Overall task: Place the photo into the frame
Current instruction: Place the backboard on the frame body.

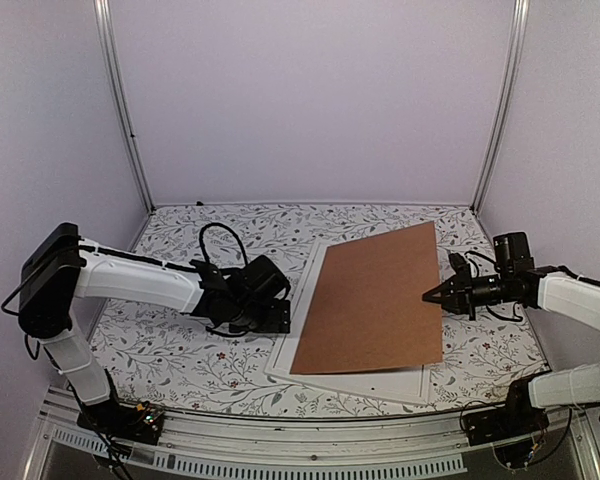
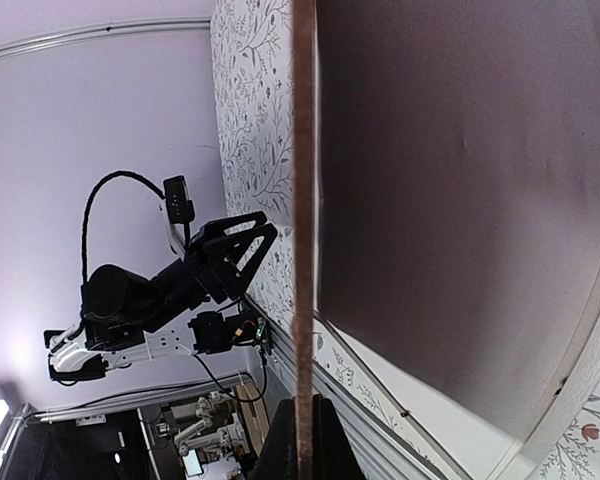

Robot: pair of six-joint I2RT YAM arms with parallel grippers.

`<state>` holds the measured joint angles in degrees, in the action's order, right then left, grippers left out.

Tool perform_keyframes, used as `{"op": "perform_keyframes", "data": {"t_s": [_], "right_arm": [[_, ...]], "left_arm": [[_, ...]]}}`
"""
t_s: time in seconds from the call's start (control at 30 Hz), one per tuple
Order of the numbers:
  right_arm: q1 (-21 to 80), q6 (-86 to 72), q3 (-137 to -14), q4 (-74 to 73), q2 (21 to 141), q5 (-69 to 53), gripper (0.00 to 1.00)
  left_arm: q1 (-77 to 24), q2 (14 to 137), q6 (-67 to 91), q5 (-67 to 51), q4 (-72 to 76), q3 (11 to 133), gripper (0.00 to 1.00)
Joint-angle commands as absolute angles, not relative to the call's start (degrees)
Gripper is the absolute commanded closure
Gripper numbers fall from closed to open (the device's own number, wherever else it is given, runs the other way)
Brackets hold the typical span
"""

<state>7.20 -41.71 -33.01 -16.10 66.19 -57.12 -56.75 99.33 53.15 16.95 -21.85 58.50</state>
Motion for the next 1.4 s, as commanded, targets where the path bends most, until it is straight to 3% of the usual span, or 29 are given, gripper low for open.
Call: {"op": "perform_keyframes", "data": {"t_s": [0.0, 0.33, 1.37], "right_arm": [[7.86, -42.30, -33.13, -10.30, 66.91, -58.41, 1.00], [11.38, -44.30, -33.66, -6.76, 69.70, -55.81, 1.00], [15.28, -49.96, -25.72, 4.61, 72.60, -48.07, 0.99]], "left_arm": [[-55.72, 98.30, 52.24, 16.53, -21.93, 59.67, 0.13], [-55.31, 98.54, 51.51, 16.44, -22.14, 60.03, 0.09], [-55.66, 101.69, 52.23, 11.86, -17.50, 57.63, 0.11]]}}
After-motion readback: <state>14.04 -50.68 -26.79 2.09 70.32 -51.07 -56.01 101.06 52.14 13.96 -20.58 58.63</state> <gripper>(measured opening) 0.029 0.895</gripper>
